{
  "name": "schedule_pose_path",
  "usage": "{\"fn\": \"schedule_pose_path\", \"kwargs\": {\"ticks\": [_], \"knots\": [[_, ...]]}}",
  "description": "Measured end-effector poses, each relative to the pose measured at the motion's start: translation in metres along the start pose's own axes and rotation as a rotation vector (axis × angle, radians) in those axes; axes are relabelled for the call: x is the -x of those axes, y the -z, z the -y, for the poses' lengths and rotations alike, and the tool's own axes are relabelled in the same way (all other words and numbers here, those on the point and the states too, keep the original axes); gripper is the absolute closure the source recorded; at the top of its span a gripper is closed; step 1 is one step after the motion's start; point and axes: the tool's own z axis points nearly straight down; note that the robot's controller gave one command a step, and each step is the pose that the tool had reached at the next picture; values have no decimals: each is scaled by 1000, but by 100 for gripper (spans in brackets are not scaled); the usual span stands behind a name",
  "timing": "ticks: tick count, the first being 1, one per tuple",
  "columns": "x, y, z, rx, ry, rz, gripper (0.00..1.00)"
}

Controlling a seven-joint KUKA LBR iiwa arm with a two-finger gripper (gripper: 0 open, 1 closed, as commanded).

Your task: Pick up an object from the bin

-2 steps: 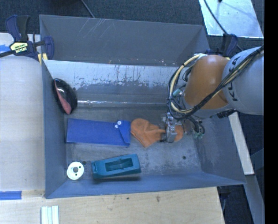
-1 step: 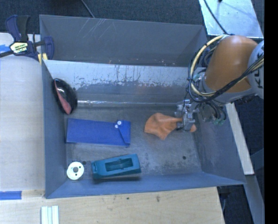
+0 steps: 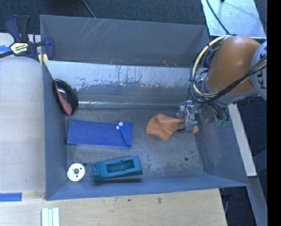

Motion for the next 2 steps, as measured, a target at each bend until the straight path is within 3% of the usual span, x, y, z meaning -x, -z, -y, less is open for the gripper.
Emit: {"fn": "schedule_pose_path", "kwargs": {"ticks": [1, 2], "knots": [[12, 16, 1, 0, 6, 0, 100], [29, 156, 16, 0, 31, 2, 100]]}}
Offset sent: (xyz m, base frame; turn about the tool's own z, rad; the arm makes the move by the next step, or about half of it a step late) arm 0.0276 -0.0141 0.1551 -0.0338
